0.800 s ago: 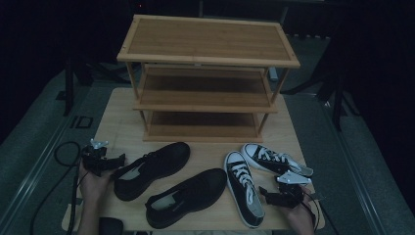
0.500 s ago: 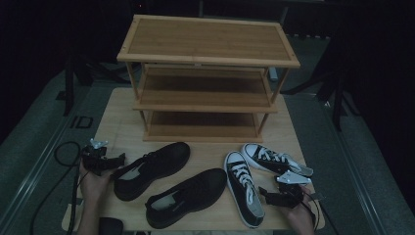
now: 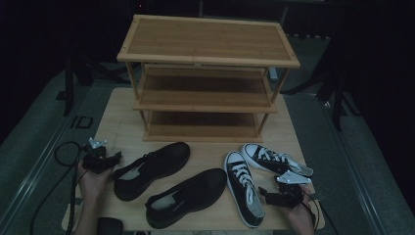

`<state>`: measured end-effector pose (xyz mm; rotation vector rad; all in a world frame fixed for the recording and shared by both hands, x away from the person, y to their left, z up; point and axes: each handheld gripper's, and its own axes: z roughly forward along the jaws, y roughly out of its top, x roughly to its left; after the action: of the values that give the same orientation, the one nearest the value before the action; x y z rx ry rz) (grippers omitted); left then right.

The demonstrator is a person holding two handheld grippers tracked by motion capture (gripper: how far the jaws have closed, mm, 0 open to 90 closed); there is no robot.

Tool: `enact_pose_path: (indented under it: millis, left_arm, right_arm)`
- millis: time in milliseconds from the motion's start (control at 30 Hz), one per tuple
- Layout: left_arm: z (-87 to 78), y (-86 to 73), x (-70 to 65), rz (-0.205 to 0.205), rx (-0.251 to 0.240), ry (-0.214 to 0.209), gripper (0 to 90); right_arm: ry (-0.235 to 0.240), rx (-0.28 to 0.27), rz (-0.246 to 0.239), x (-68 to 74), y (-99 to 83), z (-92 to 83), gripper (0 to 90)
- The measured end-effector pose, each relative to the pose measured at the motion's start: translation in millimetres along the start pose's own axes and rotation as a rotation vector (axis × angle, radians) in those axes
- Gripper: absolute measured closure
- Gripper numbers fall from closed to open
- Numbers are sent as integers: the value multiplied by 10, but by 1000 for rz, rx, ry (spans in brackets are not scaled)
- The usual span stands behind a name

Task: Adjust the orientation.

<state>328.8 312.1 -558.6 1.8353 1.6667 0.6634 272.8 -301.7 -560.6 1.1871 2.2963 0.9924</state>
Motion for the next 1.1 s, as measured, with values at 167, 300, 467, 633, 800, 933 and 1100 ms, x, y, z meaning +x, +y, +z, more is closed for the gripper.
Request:
enact_pose_path:
  millis: [167, 300, 467, 633, 800, 933, 1100]
  left_arm:
    - [-47, 19, -4, 22, 12, -18, 430]
    - [-105, 36, 5, 56, 26, -29, 439]
    - [-227, 78, 56, 69, 19, -47, 455]
    - [-355, 127, 111, 87, 13, -66, 466]
    - [-447, 170, 170, 77, 0, -94, 479]
    - [-508, 200, 181, 87, -6, -105, 484]
    - [-590, 252, 147, 111, -11, -120, 483]
  right_arm:
    - [1, 0, 0, 0, 0, 0, 205]
    - [1, 0, -1, 0, 0, 0, 205]
    - [0, 0, 0, 0, 0, 0, 205]
    - [1, 0, 1, 2, 0, 0, 205]
    - [1, 1, -1, 1, 0, 0, 203]
    - [2, 0, 1, 2, 0, 1, 203]
    - [1, 1, -1, 1, 0, 1, 202]
